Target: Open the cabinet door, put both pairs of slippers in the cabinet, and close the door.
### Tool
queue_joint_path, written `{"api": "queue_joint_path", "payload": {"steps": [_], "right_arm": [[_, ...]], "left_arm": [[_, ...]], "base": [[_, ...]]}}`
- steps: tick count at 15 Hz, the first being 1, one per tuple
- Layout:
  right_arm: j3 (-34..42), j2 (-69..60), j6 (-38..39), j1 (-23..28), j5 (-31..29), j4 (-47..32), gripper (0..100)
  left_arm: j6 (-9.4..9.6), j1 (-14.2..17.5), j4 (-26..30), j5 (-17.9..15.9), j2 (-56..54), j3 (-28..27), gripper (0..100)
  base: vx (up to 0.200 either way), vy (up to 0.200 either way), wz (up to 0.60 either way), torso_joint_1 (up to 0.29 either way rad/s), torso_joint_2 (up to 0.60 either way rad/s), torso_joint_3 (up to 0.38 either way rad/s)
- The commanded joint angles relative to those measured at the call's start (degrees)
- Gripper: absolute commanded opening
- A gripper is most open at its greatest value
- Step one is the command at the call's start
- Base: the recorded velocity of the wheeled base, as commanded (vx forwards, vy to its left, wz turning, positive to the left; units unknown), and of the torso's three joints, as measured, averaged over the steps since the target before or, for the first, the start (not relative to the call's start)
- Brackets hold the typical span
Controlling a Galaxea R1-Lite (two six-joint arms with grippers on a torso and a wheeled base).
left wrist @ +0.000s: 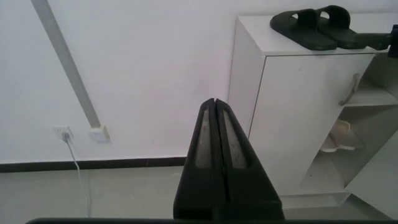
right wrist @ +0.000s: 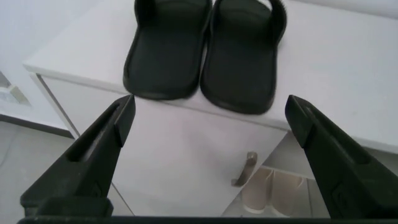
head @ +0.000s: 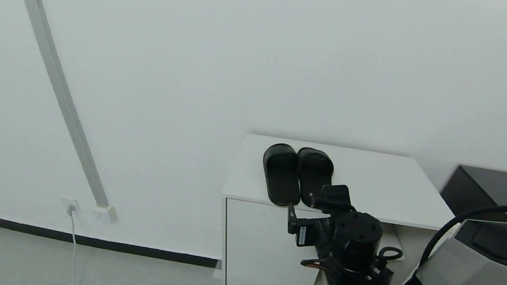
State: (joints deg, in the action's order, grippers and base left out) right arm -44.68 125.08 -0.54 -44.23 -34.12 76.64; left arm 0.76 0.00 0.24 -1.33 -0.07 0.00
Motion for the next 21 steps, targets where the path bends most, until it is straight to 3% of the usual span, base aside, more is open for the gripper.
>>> {"api": "queue_joint_path", "payload": {"steps": [1,4,6,9,11,12,19,21], "right_arm": [[0.65,-2.03,-0.17,0.28,0.55,0.09,100],[-0.94,-2.12,-3.51,0.11,2.31,1.14,100],[-6.03,-2.91,-3.77,0.11,2.83,-2.55,100],[-22.91,-7.57,3.88,0.55,2.83,-35.86,100],[-30.73,-9.06,9.24,0.02,2.48,-50.28,100],[-33.28,-9.06,10.91,0.02,2.04,-53.53,100],[-30.91,-7.92,12.23,-0.86,-0.16,-52.56,100],[-29.06,-7.65,12.31,-1.04,-0.16,-51.15,100]], "left_arm": [[-0.05,0.00,0.02,0.01,0.07,0.00,0],[-0.05,0.00,0.02,0.01,0.07,-0.09,0],[-0.05,0.00,0.02,0.01,0.07,0.00,0],[-0.05,0.00,0.02,0.01,0.07,-0.09,0],[-0.05,0.00,0.02,0.01,0.07,0.00,0],[-0.05,0.00,0.02,0.01,0.07,0.00,0],[0.04,0.00,0.02,0.19,0.07,0.00,0],[-1.20,0.00,-0.07,3.09,0.07,0.00,0]], "base": [[0.000,0.000,0.00,0.178,-0.37,-0.203],[0.000,0.000,0.00,0.106,-0.24,-0.124],[0.000,0.000,0.00,0.000,0.00,0.000],[0.000,0.000,0.00,0.000,0.00,0.000],[0.000,0.000,0.00,0.000,0.00,0.000],[0.000,0.000,0.00,0.000,0.00,0.000],[0.000,0.000,0.00,0.000,0.00,0.000],[0.000,0.000,0.00,0.000,0.00,0.000]]}}
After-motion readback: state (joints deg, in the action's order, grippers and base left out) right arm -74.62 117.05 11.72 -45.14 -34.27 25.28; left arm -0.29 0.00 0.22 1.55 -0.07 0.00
